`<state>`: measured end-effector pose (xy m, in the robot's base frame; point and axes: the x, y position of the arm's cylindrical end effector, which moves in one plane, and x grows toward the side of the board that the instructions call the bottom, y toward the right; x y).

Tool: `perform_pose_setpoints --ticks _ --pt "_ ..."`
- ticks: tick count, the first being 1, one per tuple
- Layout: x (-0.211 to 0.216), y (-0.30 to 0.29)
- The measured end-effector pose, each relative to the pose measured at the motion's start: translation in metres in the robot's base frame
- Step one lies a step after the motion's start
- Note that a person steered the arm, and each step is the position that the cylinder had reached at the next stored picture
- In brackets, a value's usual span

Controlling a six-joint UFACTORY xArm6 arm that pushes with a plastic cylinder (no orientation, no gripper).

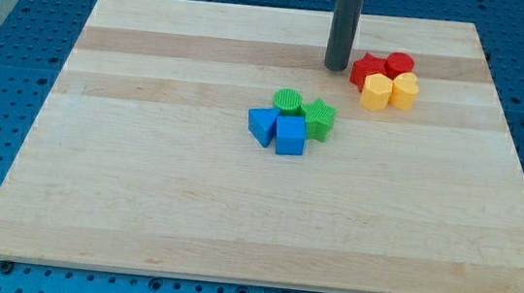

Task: Push green star into the blue triangle

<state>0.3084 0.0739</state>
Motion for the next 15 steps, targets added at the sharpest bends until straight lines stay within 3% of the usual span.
perform_pose_setpoints --ticks 6,12,15 --pt "0.096 0.005" --pt "0.142 0.064" --pt "0.17 0.033"
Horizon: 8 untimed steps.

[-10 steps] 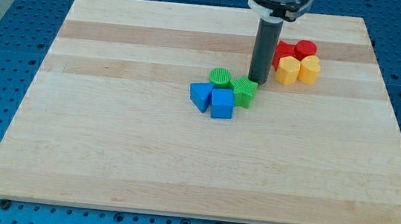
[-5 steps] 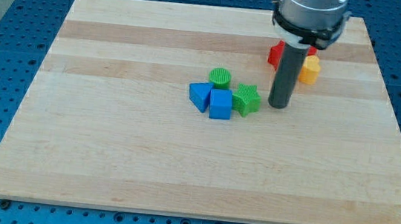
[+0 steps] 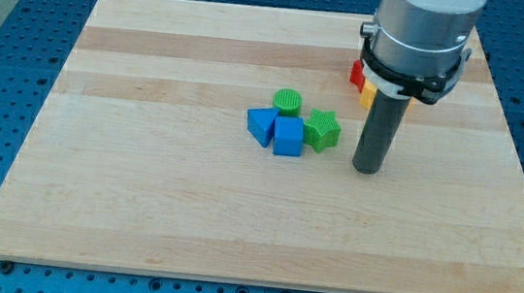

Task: Push green star into the blue triangle

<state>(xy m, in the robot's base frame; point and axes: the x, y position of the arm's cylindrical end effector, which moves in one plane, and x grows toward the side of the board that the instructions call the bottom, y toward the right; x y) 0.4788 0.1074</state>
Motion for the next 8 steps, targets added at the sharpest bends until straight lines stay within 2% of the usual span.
perform_pose_setpoints --ticks 3,5,8 --pt "-0.031 -0.008" --pt "-0.03 -0.035" --pt "-0.029 -0.045"
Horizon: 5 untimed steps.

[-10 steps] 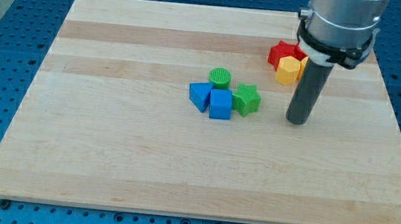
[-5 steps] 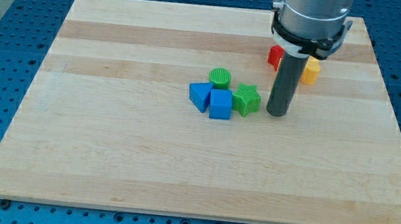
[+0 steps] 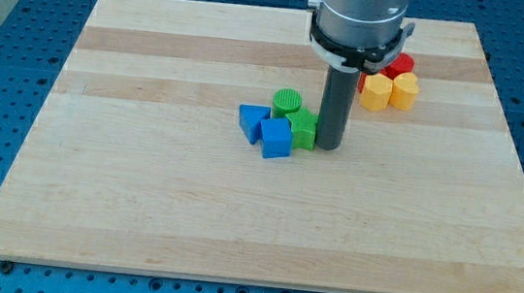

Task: Push green star into the blue triangle

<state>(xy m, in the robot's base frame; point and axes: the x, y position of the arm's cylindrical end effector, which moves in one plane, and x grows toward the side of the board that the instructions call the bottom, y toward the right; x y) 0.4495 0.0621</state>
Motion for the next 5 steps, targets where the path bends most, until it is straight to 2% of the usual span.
perform_pose_setpoints --ticks 5 --pt "-0.006 -0.049"
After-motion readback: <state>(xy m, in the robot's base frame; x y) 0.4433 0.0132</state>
